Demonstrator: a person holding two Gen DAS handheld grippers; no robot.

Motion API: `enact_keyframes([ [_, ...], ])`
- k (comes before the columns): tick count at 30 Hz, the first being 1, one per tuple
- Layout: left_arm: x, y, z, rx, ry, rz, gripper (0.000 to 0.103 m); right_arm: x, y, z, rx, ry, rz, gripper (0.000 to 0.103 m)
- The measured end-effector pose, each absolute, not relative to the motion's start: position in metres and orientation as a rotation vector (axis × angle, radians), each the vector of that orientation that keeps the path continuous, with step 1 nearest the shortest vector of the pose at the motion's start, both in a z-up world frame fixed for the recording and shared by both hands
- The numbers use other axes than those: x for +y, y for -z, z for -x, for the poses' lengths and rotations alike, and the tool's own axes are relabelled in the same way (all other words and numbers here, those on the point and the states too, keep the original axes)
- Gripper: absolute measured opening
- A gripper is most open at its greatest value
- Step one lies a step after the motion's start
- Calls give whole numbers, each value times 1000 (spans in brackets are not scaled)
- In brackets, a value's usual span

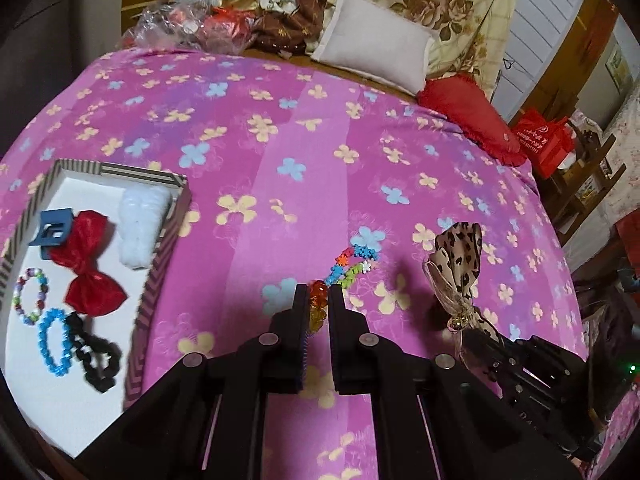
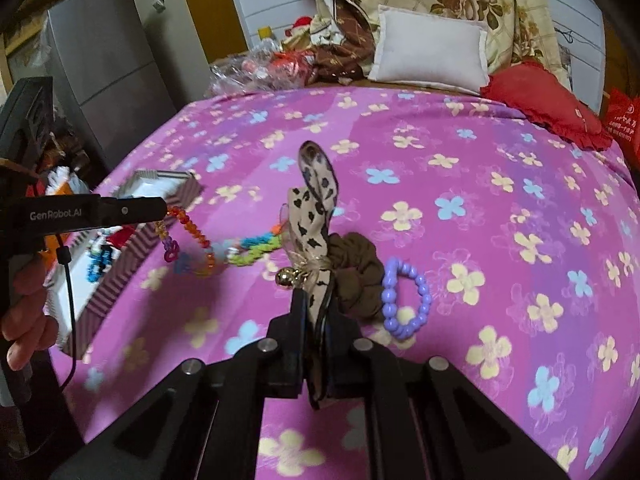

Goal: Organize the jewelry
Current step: 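Carry the orange bracelet and leopard clip into the tray and open both grippers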

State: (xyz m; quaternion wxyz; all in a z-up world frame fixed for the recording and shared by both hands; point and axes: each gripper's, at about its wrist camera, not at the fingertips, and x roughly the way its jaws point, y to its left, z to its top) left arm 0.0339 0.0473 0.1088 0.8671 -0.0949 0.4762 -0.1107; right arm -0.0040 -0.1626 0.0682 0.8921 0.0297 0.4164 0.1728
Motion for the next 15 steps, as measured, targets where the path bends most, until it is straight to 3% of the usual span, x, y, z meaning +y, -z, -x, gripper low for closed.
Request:
enact_keyframes([
  [15, 114, -151, 28, 940, 164, 178, 2, -129, -92, 50, 836, -439, -104, 7],
])
